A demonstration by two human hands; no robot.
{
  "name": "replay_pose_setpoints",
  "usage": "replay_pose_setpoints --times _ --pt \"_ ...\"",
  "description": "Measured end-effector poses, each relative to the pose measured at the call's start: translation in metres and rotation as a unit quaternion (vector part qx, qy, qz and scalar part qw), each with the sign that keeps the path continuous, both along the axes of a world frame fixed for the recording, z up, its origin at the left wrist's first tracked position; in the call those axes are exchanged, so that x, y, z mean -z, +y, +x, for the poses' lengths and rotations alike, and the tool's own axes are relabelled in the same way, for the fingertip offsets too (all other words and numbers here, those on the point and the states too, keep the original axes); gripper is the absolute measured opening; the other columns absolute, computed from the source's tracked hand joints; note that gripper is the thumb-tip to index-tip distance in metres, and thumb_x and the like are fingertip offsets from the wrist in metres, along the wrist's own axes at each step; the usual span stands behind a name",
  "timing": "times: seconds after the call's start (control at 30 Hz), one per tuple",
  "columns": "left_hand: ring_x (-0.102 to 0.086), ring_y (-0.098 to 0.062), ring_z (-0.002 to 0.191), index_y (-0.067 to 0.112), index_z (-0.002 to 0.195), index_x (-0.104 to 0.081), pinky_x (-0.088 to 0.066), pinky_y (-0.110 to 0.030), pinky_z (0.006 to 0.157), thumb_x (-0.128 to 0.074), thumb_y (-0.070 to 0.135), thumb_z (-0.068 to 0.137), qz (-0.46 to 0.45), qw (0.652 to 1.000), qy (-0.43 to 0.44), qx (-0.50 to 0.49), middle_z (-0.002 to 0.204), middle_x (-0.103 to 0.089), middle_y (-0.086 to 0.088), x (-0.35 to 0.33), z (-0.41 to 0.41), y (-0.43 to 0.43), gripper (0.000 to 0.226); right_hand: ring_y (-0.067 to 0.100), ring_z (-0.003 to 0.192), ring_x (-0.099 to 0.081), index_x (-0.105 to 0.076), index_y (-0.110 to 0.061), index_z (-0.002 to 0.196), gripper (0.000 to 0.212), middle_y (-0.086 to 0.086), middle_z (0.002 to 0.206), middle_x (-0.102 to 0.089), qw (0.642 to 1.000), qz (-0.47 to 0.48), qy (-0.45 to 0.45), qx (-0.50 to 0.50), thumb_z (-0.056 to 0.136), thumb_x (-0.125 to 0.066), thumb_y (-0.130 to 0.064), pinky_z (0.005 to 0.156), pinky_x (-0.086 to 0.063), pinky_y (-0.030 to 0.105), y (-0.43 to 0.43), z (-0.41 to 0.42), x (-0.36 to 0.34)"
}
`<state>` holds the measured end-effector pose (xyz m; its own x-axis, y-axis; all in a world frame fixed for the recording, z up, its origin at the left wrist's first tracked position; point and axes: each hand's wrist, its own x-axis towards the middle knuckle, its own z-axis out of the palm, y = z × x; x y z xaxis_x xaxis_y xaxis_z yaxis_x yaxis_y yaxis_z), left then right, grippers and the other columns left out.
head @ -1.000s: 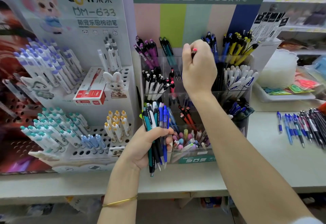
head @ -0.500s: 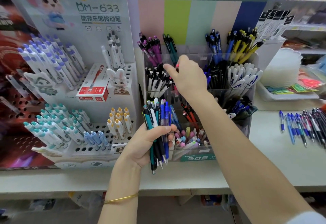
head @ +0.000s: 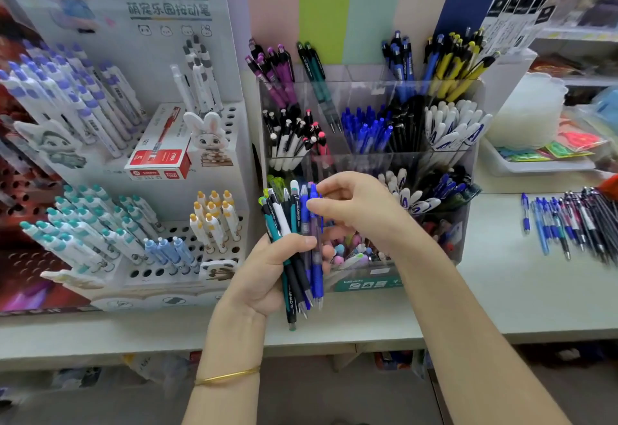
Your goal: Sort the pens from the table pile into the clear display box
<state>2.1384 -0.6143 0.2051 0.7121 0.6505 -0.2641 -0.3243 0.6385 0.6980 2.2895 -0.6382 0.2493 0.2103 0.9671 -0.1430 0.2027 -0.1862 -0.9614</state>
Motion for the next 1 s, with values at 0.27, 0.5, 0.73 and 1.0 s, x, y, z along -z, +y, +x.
replay_pose_setpoints --times 0.27,0.5,0.73,1.0 --pt "-0.072 -0.035 0.087 -0.007 0.119 -0.055 -0.060 -0.037 0.063 -0.055 -0.002 0.077 -0.074 0.997 -0.004 0.023 0.104 -0.070 -0.026 0.003 0.004 -0.013 0.043 0.019 0.060 -0.057 -0.066 -0.004 0.098 0.010 0.002 0.073 -0.068 0.997 -0.005 0.075 0.005 0.094 -0.057 -0.007 0.058 -0.050 0.034 -0.017 0.013 0.018" --pt "-0.072 -0.033 0.090 -0.004 0.118 -0.058 -0.060 -0.037 0.064 -0.052 0.001 0.075 -0.089 0.995 -0.024 0.050 0.106 -0.069 -0.024 0.005 0.006 -0.021 0.044 0.023 0.062 -0.060 -0.065 -0.008 0.090 0.008 0.003 0.074 -0.069 0.995 -0.003 0.098 0.028 0.091 -0.060 -0.003 0.050 -0.052 0.025 -0.024 0.011 0.022" --pt "-0.070 -0.029 0.084 -0.007 0.120 -0.055 -0.057 -0.033 0.062 -0.066 0.000 0.061 -0.088 0.994 -0.042 0.052 0.099 -0.067 -0.024 0.011 0.001 -0.023 0.061 0.031 0.063 -0.060 -0.063 -0.010 0.110 0.020 0.005 0.084 -0.072 0.995 -0.019 0.101 0.015 0.091 -0.060 -0.003 0.051 -0.053 0.032 -0.026 0.013 0.022" --pt "-0.053 -0.013 0.068 0.000 0.109 -0.058 -0.048 -0.024 0.057 -0.063 -0.003 0.065 -0.068 0.992 -0.074 0.070 0.086 -0.058 -0.007 0.015 0.005 -0.021 0.045 0.010 0.059 -0.053 -0.063 -0.018 0.102 0.017 -0.001 0.077 -0.058 0.990 0.080 -0.048 0.105 0.087 -0.065 -0.013 0.052 -0.045 0.022 -0.028 0.002 0.022"
